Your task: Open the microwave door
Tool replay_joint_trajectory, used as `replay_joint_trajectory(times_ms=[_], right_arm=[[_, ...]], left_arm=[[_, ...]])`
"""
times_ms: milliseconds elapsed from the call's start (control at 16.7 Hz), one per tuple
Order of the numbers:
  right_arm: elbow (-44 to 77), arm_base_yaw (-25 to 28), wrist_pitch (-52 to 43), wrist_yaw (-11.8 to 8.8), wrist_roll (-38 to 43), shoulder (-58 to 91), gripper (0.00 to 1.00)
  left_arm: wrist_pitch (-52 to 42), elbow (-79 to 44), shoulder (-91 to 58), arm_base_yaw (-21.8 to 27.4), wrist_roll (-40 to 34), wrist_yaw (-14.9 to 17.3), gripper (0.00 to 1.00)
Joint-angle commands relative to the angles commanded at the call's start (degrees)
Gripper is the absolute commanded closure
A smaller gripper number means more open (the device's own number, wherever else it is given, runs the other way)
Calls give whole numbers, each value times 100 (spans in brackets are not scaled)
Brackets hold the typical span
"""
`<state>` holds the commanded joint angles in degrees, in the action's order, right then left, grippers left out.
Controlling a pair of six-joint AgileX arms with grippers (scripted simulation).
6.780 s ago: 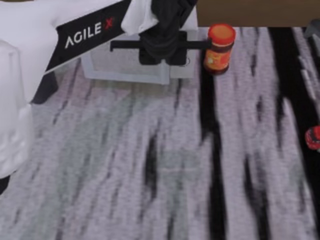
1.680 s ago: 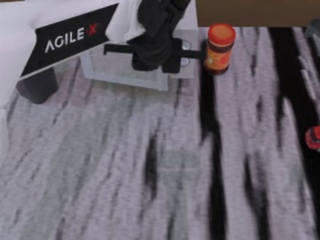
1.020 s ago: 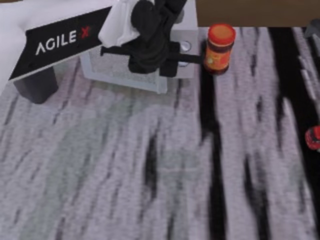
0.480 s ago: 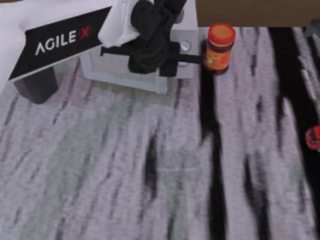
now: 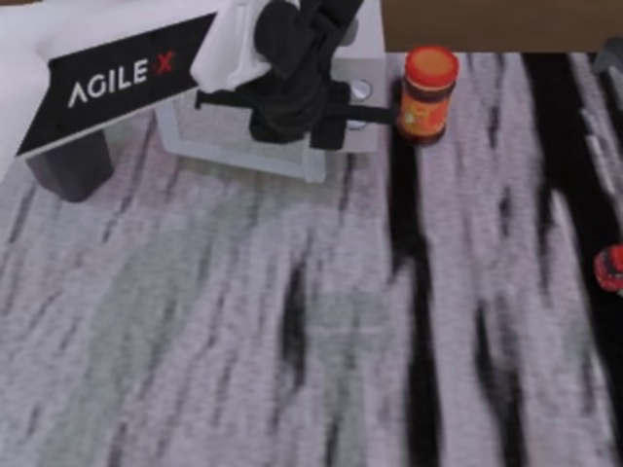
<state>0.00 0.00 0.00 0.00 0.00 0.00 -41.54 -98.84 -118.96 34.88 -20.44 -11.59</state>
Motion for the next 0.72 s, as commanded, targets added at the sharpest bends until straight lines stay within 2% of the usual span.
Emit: replay_joint_trajectory(times_ms=[480,720], right_arm=[[0,0,0,0,0,0,0],[0,0,0,0,0,0,0]], left_arm=[[16,14,7,44,-17,53,100],[164,354,222,-38,271,149,100]])
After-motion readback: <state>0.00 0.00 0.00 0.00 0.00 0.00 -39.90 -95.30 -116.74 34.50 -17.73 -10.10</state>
